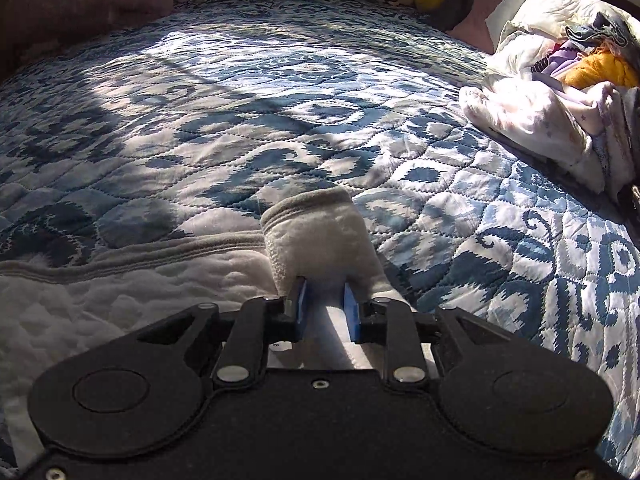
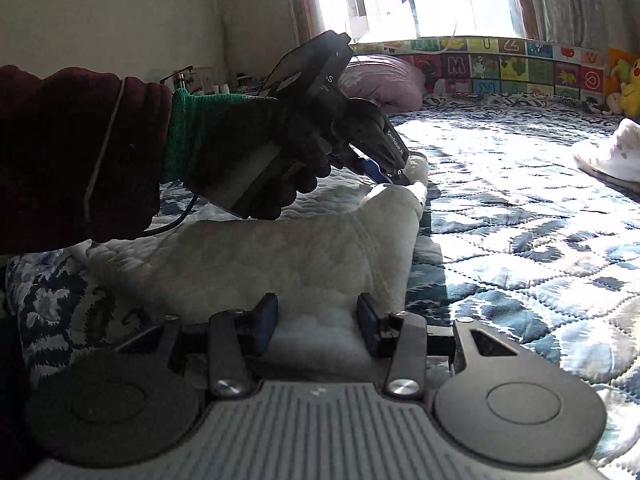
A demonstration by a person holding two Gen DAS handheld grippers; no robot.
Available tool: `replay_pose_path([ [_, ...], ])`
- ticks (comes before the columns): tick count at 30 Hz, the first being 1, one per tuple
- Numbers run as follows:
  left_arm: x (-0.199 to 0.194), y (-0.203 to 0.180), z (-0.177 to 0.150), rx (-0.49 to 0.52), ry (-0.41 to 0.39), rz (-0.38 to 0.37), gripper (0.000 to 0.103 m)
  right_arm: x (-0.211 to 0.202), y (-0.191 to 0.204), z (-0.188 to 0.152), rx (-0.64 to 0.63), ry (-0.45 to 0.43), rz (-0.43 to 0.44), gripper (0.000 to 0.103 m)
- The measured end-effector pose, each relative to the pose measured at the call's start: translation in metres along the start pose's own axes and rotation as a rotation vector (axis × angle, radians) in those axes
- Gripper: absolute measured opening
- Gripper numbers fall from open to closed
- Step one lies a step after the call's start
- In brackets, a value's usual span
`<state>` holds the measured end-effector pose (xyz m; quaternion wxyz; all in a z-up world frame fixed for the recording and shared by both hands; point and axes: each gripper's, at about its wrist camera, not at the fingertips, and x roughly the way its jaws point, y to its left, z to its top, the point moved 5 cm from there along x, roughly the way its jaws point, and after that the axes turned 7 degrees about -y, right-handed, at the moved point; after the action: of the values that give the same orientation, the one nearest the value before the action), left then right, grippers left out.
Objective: Fold clothes
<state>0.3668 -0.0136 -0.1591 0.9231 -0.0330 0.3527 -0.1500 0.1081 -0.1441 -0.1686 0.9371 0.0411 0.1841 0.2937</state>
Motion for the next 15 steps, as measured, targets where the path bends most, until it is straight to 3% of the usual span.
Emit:
replay_pose_path([
  [2, 0.001, 0.000, 0.000, -0.005, 0.003, -0.001, 0.021, 0.000, 0.000, 0.000, 0.000, 0.000, 0.000, 0.046],
  [10, -0.009, -0.030, 0.012, 0.192, 0.046, 0.065, 0.022, 0.000, 0.002, 0.000, -0.007, 0.007, -0.005, 0.046],
  [15, -0.033, -0.038, 0.027, 0.218, -0.011, 0.039, 0.022, 0.001, 0.004, -0.001, -0.013, 0.007, -0.008, 0.046],
])
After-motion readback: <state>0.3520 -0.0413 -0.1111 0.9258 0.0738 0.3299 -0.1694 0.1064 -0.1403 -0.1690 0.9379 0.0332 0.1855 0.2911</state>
